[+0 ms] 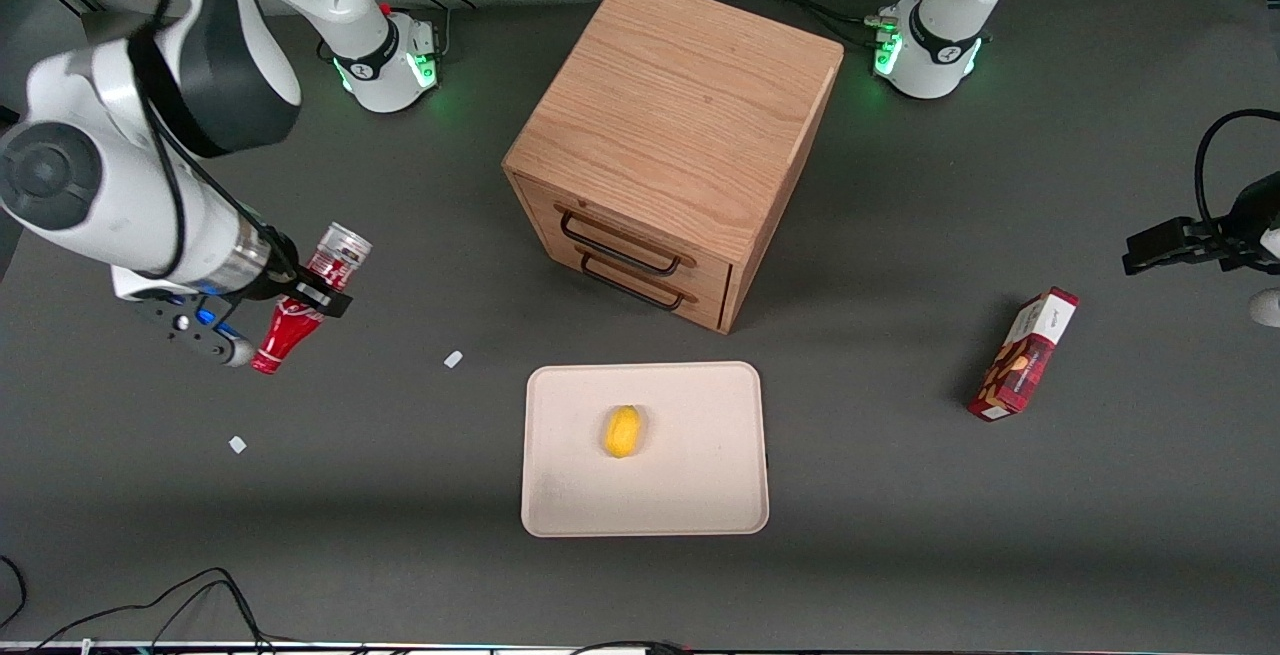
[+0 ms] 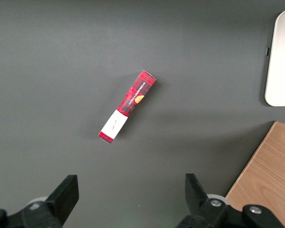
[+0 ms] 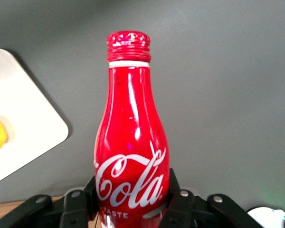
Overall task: Place coke bottle on tray
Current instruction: 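Carry the upright bottle over the white tray beside the lemon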
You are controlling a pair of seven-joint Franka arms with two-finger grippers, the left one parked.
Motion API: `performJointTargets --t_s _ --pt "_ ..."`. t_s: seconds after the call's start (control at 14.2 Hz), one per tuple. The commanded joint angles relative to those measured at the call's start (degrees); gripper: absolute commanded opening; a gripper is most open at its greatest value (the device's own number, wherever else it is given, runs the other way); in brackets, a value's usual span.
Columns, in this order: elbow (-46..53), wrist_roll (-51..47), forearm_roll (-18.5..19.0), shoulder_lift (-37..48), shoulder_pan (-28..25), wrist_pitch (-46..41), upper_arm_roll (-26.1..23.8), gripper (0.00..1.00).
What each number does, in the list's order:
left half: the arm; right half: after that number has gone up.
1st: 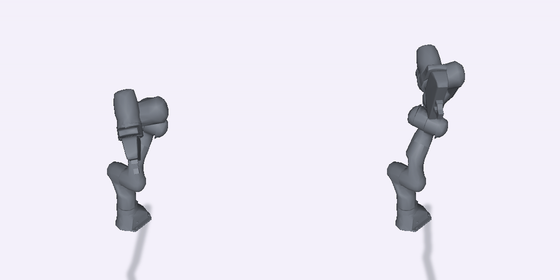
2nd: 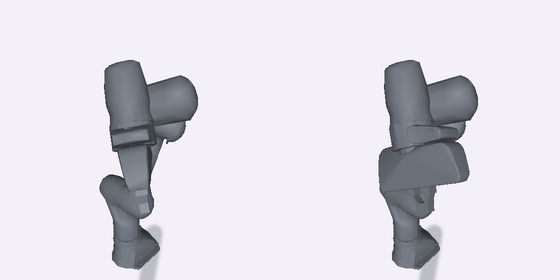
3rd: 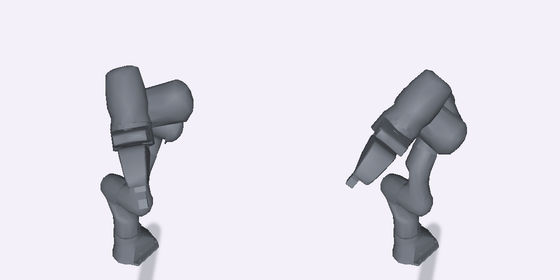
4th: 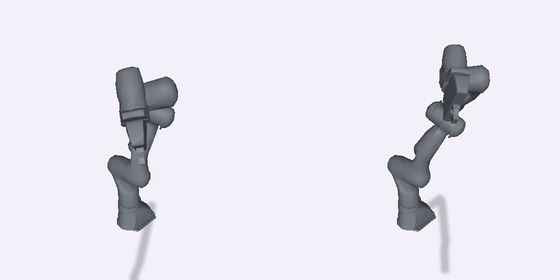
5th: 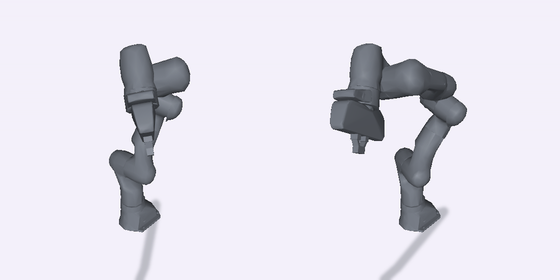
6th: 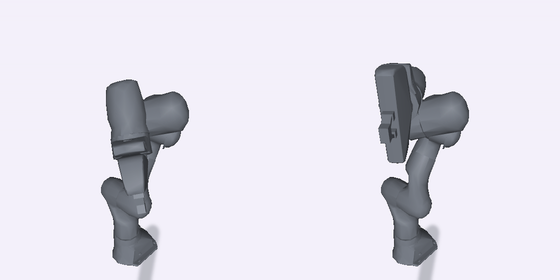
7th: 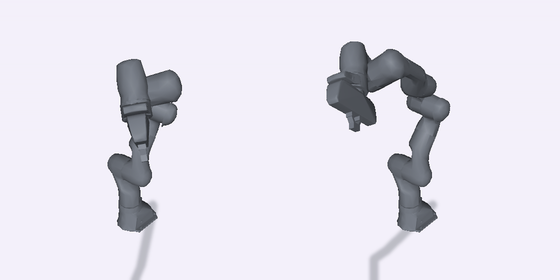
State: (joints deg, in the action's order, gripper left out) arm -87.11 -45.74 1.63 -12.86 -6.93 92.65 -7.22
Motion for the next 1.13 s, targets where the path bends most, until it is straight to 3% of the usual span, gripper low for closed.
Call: performJointTargets --t_s 0.0,0.21,0.49,0.85,1.06 --pt "8.33 1.62 -0.58 -5.83 -0.02 -2.56 -0.51 0.0" --pt "20.53 1.71 1.26 -16.54 -4.56 -7.03 0.01 0.0" --pt "30.75 3.99 2.94 -27.28 -7.83 -6.52 0.28 0.0" --pt "32.53 6.01 3.64 -35.37 -14.86 5.94 6.16 0.0" --pt "32.61 9.42 3.56 -39.76 -16.44 14.46 6.26 0.0"
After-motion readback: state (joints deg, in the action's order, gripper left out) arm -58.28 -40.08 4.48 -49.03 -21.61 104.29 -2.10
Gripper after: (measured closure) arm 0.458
